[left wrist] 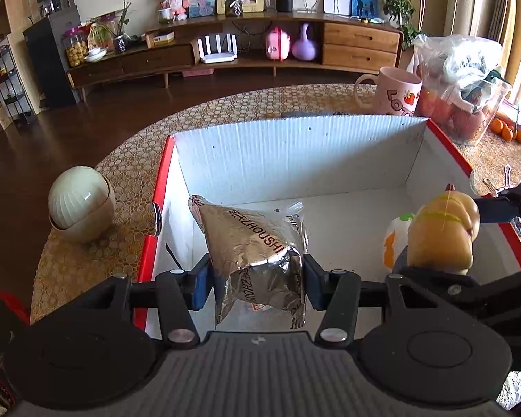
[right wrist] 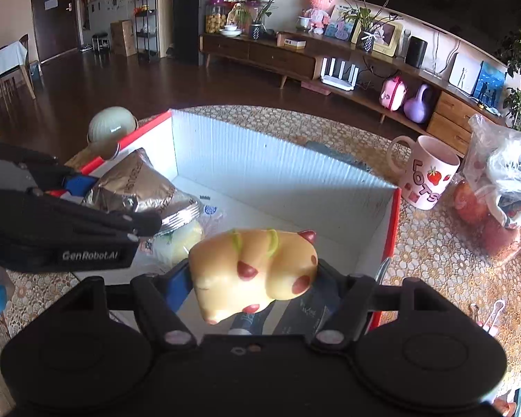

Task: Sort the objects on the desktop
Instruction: 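Carry the silver pouch and yellow pig toy over the red shoebox, then lower both items into the shoebox and open both tools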

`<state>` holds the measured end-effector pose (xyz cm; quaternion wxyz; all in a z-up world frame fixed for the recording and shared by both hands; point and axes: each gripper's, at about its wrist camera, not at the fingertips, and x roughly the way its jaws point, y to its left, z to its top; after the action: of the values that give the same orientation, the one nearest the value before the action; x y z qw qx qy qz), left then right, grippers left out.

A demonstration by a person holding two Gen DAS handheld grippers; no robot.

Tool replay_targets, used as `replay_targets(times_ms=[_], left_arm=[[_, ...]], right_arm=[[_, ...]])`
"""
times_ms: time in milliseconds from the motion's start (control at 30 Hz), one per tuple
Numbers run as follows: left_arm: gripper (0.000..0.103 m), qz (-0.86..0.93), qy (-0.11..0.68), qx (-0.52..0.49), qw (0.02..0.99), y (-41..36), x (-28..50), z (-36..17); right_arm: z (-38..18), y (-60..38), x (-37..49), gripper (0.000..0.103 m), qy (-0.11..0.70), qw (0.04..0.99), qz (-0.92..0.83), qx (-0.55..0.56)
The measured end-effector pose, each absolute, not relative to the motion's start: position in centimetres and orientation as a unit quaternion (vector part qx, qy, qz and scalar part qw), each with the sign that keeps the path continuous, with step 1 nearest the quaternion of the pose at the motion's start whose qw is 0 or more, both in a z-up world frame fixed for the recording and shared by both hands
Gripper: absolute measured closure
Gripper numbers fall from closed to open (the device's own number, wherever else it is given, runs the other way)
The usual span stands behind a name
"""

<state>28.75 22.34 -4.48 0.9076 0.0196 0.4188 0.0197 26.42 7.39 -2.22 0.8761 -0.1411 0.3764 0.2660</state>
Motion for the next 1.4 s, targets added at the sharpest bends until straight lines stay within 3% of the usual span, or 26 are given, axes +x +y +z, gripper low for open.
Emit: replay_targets(times_ms=[667, 1067, 1400], left_arm=[[0.049, 0.003, 0.464, 0.038, 0.885, 21.0, 30.0, -6.4], [0.028, 0.010, 0.447, 0.034, 0.894, 20.4, 29.1, -5.3], [0.024, 0.013, 0.427, 0.022, 0.904, 20.1, 27.9, -3.4]], right_arm=[[-3.9, 6.3, 26.4, 0.027, 0.397, 0.870, 0.263, -0.125], [-2.7, 4.6, 24.8, 0.011, 0.370, 0.880, 0.273, -0.119], [-0.5, 2.5, 23.1, 0.004, 0.336, 0.890, 0.289, -0.103]])
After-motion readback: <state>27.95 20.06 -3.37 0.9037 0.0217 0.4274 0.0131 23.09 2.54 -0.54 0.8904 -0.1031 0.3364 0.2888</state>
